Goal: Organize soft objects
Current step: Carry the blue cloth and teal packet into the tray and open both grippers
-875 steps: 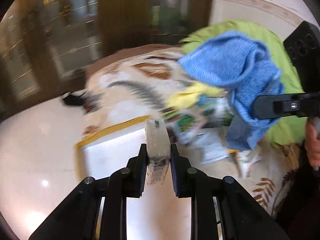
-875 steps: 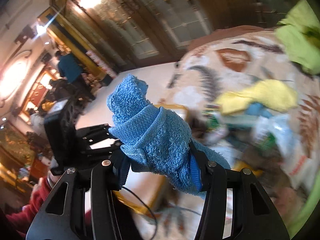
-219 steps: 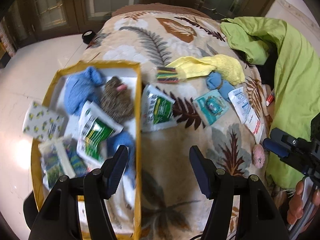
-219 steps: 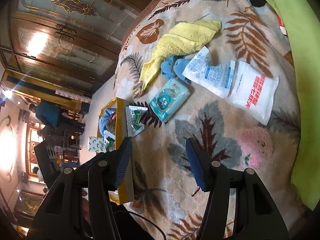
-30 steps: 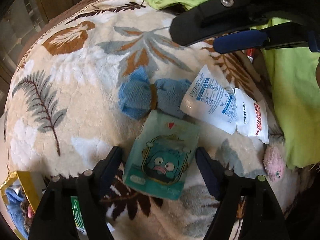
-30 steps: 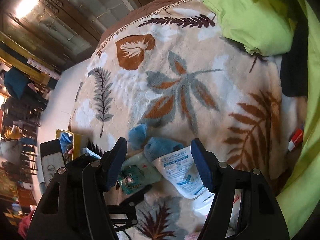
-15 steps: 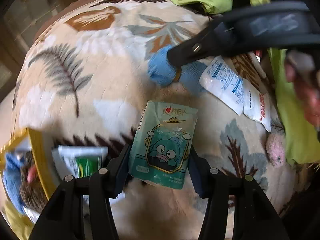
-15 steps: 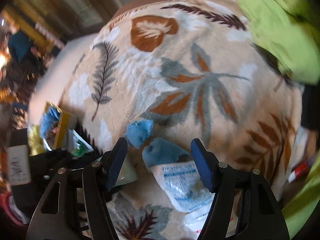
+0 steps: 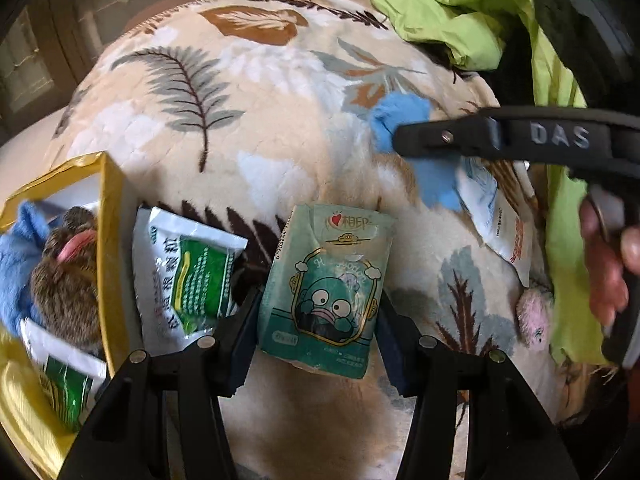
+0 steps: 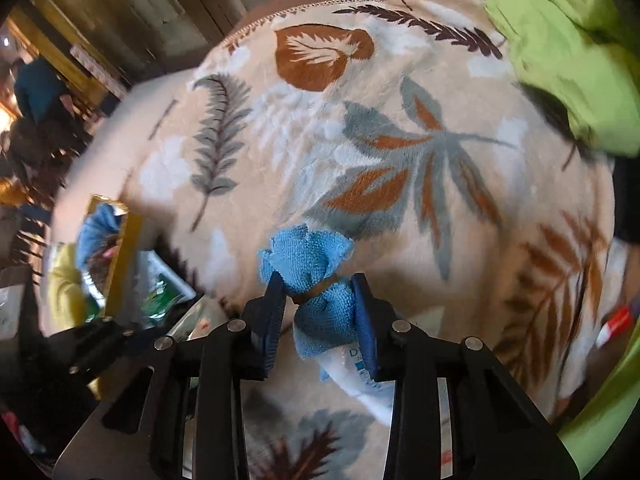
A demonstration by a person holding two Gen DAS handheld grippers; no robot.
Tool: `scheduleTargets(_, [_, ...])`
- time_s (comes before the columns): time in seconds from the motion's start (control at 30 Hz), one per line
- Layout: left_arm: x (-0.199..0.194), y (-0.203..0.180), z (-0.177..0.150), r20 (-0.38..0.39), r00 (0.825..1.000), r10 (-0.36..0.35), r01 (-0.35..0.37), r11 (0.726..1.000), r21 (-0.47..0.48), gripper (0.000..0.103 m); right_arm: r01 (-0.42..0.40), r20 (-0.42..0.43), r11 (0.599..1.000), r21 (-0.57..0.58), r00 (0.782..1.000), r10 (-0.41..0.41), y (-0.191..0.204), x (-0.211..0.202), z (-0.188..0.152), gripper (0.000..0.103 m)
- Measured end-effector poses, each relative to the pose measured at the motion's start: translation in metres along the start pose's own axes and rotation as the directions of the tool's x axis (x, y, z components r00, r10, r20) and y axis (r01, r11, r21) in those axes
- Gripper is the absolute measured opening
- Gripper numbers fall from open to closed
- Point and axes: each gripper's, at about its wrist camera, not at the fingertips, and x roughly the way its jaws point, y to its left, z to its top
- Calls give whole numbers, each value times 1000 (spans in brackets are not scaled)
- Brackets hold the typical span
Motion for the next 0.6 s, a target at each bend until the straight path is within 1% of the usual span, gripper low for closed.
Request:
scheduleTargets(0.03, [-4, -2, -5, 15, 1000, 27, -27, 1000, 3, 54, -5, 9, 1000, 12, 1000, 5, 1, -4, -5, 32])
scheduleTargets(0.07, [-6, -3, -8, 21, 999, 37, -37, 999, 2, 54, -15, 14, 1000, 26, 1000, 15, 1, -7, -10, 32])
scheduleTargets(0.13, [-12, -3, -14, 30, 999, 39, -39, 999, -11, 54, -57, 21, 997, 51, 998, 56, 5, -13, -19, 32])
scheduleTargets(0.17, [-18, -1, -16, 34, 999, 40, -39, 999, -20, 54, -68, 26, 996, 54, 997, 66, 12, -13, -24, 32])
scheduleTargets(0.2, [-21, 0, -10, 38, 998, 40, -39, 999, -24, 54, -74, 30, 996, 52, 997, 73, 17, -15, -29, 32])
scheduleTargets(0.3, [-36, 1, -16, 58, 997, 41, -39, 999, -32, 54, -96, 41, 995, 39, 995, 94, 35, -22, -41, 32])
scheduleTargets(0.4, [-51, 9, -16, 78, 996, 38, -35, 998, -48, 54, -138, 50, 990, 35, 989, 136, 53, -30, -43, 32])
scheduleTargets(0.47, [-65, 20, -19, 93, 995, 40, -33, 997, -71, 54, -165, 56, 986, 36, 985, 163, 64, -33, -40, 32])
scheduleTargets(0.53, [-80, 35, -21, 111, 992, 54, -43, 995, -94, 54, -199, 61, 979, 32, 978, 197, 79, -36, -37, 32])
scheduleTargets(0.6, [-94, 51, -24, 131, 988, 85, -70, 991, -112, 54, -222, 63, 975, 25, 973, 220, 93, -39, -35, 32])
